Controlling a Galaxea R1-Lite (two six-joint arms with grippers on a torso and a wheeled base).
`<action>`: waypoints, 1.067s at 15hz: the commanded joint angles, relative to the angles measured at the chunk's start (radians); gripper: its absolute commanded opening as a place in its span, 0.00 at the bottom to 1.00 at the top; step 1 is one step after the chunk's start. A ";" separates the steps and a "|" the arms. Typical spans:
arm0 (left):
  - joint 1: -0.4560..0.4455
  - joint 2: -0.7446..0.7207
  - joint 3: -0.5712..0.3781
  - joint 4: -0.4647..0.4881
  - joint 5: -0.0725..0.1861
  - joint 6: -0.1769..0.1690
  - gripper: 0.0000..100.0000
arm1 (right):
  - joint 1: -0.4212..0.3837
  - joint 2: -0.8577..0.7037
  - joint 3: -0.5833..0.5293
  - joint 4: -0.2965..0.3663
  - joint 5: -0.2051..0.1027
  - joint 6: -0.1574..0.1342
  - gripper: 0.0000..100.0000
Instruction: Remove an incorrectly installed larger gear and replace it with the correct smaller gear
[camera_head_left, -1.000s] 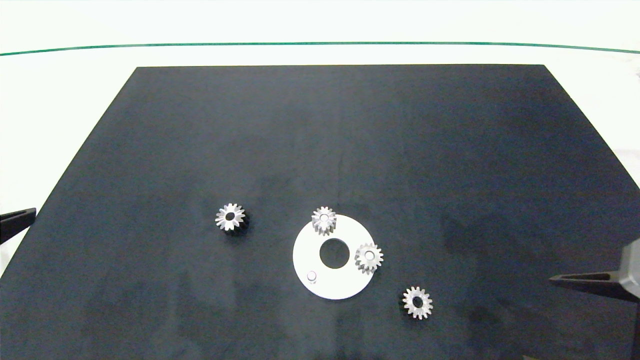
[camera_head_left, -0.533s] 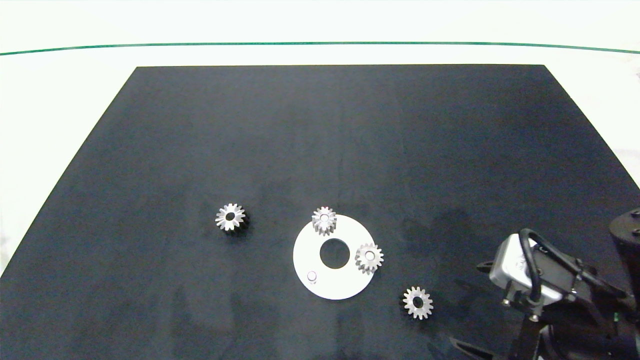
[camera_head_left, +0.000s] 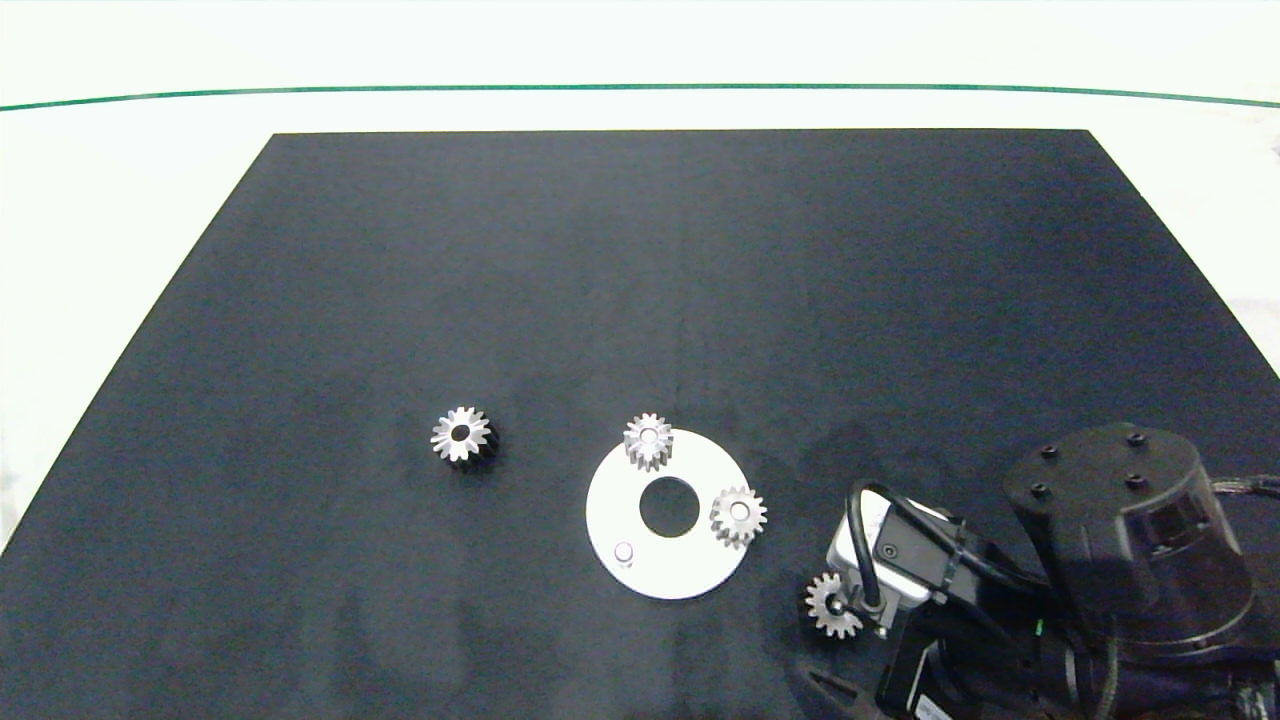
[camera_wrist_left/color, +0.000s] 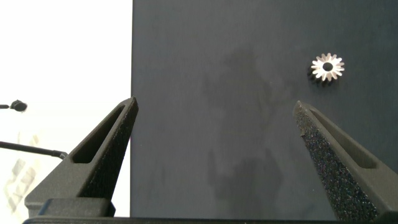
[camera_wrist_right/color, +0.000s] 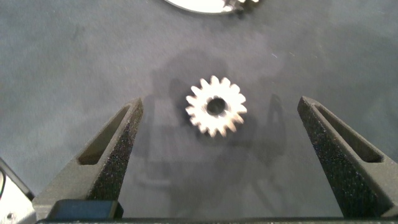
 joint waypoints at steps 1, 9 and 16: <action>0.007 0.001 0.003 0.002 0.002 -0.009 1.00 | 0.003 0.069 0.003 -0.041 -0.005 0.001 1.00; 0.009 -0.007 0.008 0.016 0.002 -0.015 1.00 | 0.003 0.137 -0.006 -0.078 -0.007 0.012 0.96; 0.026 -0.009 0.008 0.016 0.002 -0.019 1.00 | -0.002 0.135 -0.005 -0.084 -0.016 0.027 0.82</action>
